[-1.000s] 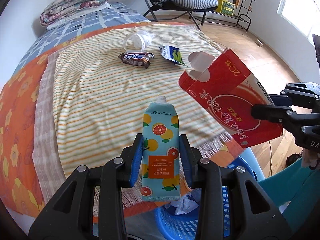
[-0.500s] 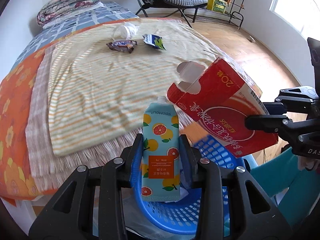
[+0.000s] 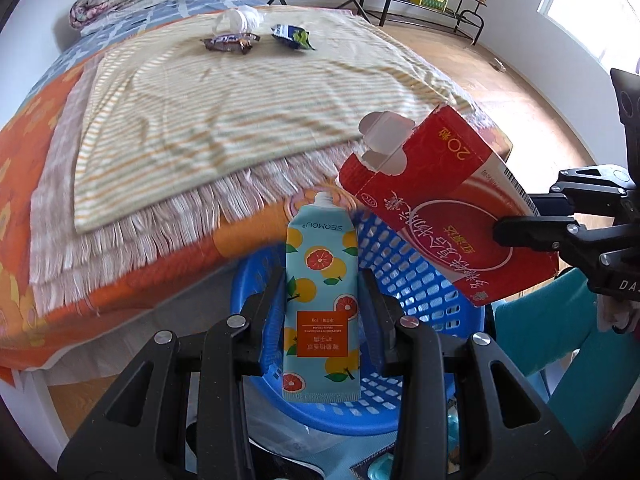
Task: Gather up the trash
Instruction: 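Carry the juice pouch and red box to the blue basket and release them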
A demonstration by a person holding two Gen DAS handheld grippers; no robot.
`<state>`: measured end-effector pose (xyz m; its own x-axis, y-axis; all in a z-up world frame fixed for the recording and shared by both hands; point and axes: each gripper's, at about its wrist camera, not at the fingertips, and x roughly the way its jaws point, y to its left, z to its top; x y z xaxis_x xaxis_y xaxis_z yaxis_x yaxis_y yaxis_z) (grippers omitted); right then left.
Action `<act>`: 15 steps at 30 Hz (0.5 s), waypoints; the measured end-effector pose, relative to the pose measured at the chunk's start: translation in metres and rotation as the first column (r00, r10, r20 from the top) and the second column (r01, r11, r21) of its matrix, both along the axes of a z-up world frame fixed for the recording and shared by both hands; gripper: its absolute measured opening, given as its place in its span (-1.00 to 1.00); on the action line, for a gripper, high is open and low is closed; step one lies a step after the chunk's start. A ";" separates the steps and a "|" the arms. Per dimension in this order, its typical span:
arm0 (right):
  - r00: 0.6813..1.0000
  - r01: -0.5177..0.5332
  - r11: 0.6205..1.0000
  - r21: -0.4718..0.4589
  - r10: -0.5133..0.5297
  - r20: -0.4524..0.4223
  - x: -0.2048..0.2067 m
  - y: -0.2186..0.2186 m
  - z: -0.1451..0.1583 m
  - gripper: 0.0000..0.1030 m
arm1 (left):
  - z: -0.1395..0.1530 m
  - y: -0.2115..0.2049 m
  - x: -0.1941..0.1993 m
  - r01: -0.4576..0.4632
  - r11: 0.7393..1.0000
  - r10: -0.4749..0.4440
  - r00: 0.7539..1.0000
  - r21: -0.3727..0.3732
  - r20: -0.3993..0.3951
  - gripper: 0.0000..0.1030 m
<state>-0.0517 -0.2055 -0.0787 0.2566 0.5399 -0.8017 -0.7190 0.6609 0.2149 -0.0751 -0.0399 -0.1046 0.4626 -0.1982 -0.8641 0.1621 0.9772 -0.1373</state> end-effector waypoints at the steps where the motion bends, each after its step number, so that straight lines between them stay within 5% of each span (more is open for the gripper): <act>1: 1.000 -0.002 1.000 -0.001 0.002 -0.002 -0.002 0.000 -0.001 -0.73 | -0.001 0.000 -0.001 0.000 1.000 0.000 1.000 -0.001 -0.002 -0.31; 15: 0.999 -0.009 1.000 -0.019 0.008 -0.035 -0.010 0.001 -0.014 -0.68 | -0.011 -0.011 -0.008 0.026 1.000 -0.026 0.999 0.005 -0.024 -0.30</act>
